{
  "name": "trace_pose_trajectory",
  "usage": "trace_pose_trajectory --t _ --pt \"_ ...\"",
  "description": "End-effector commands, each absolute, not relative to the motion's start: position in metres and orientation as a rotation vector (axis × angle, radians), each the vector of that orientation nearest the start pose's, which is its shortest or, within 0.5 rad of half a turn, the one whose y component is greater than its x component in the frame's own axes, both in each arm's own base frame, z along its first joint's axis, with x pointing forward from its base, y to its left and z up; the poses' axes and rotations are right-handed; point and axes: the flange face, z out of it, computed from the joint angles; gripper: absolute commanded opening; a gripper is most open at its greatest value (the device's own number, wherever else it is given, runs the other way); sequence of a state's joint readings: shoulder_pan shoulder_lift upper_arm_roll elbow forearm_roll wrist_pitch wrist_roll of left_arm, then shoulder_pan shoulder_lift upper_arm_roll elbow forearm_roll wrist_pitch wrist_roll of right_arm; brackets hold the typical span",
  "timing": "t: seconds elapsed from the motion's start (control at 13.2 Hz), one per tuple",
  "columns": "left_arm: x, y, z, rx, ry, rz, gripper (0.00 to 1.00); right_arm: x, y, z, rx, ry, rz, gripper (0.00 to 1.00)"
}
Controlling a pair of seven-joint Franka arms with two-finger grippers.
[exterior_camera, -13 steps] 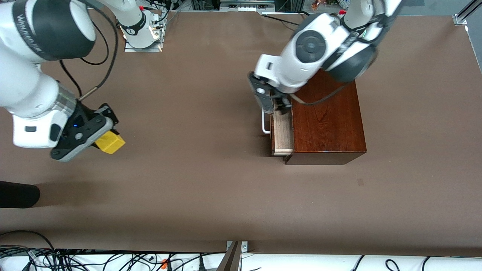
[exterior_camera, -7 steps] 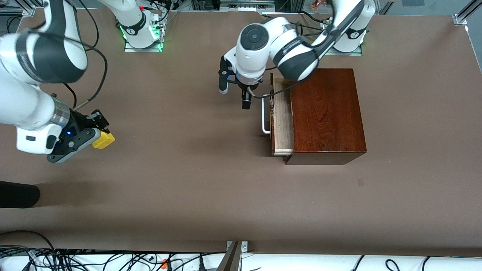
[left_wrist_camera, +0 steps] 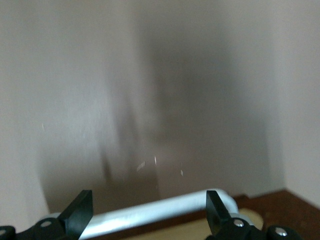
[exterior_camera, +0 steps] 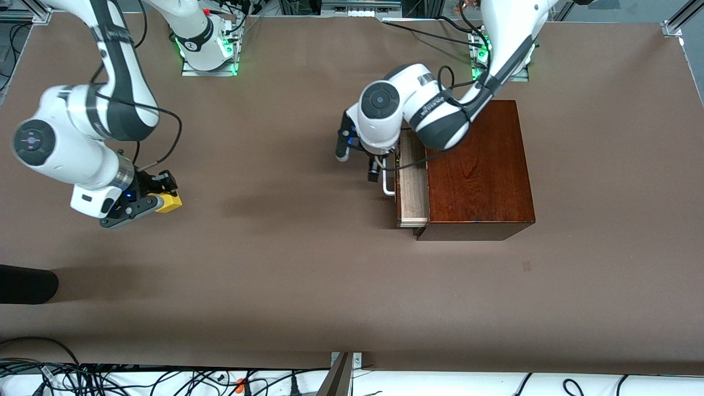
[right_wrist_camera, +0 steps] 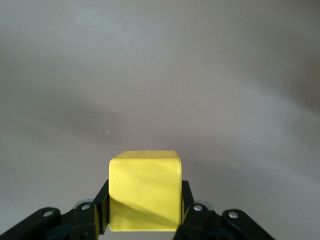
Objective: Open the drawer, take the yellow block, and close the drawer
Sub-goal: 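Lower the cube with the right gripper while the left gripper pushes the drawer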
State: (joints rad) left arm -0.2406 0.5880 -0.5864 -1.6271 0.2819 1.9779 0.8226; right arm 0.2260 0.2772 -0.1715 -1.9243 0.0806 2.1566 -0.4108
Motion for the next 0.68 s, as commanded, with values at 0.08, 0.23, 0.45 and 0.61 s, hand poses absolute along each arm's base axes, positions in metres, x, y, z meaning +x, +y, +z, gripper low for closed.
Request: trace_pose_trajectory --t 0.08,0.23,0.45,0.61 --pt "0.512 -0.42 0.314 -2.028 2.385 0.3 1.0 0.616 0.032 0.296 -3.075 -0.52 0.016 0.0" --pt "0.521 -0.404 0.314 -2.045 2.338 0.361 1.0 0.627 0.034 0.264 -3.106 -0.442 -0.014 0.0" --pt "0.528 -0.39 0.313 -2.067 2.301 0.4 1.0 0.65 0.053 0.235 -3.114 -0.379 -0.039 0.0" --pt "0.533 -0.381 0.312 -2.055 2.274 0.426 1.0 0.662 0.076 0.221 -3.106 -0.327 -0.057 0.0"
